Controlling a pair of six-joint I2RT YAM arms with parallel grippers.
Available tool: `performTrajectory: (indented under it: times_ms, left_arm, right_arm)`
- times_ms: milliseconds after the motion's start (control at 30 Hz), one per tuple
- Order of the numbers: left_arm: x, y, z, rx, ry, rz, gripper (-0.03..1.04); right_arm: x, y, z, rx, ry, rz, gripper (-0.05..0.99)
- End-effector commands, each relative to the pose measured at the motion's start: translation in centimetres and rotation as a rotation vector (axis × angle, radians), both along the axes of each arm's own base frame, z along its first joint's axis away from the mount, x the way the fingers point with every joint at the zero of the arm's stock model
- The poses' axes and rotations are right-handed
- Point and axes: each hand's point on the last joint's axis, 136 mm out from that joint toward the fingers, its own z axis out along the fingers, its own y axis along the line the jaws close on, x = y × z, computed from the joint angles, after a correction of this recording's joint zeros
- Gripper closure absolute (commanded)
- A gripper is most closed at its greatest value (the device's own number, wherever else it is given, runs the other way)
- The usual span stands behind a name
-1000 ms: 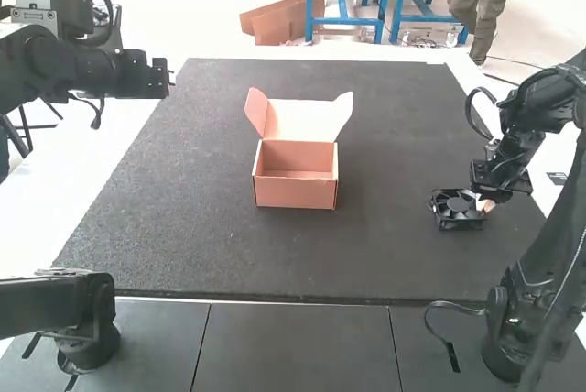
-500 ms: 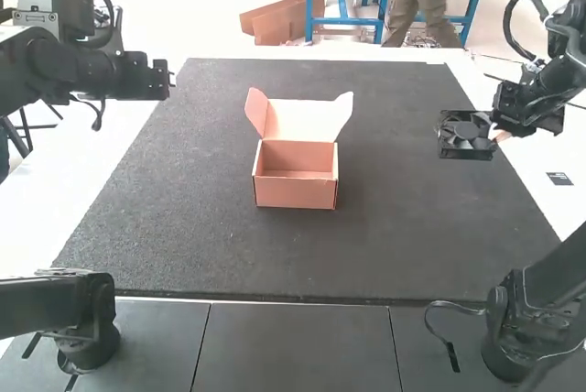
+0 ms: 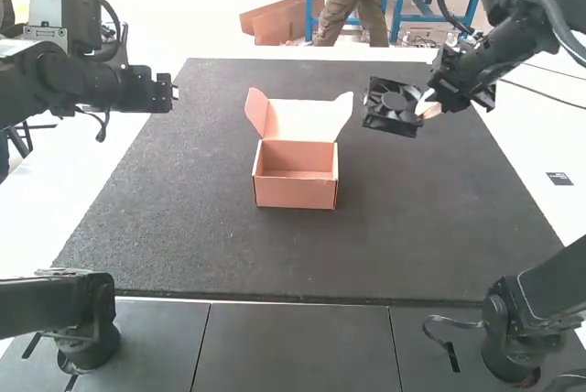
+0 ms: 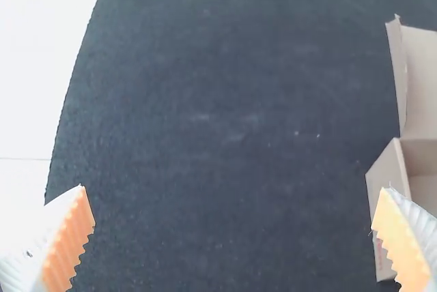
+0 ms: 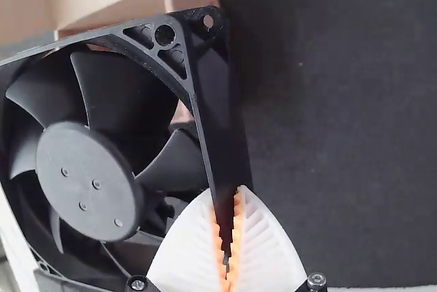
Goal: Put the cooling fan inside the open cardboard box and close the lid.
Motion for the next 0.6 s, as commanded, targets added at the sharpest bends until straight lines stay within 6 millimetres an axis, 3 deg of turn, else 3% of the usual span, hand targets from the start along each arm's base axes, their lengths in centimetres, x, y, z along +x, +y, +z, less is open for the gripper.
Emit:
performTrajectory:
  times_ms: [0, 167, 400, 567]
  left_arm:
    - [0.0, -0.1, 0.4, -0.006, -0.016, 0.0, 0.04]
    - [0.0, -0.1, 0.5, -0.005, -0.018, -0.001, 0.04]
    - [-0.3, -0.1, 0.9, 0.003, -0.027, -0.005, 0.04]
    - [-0.6, -0.1, 1.2, 0.005, -0.032, -0.007, 0.04]
  right_arm:
    - [-1.6, 3.7, 2.0, 0.093, 0.013, 0.023, 0.95]
    - [-3.5, 8.5, 1.5, 0.123, 0.061, 0.095, 0.95]
    - [-4.6, 13.3, -1.1, 0.069, 0.109, 0.191, 0.94]
    - [-2.8, 15.3, -3.2, 0.015, 0.107, 0.203, 0.94]
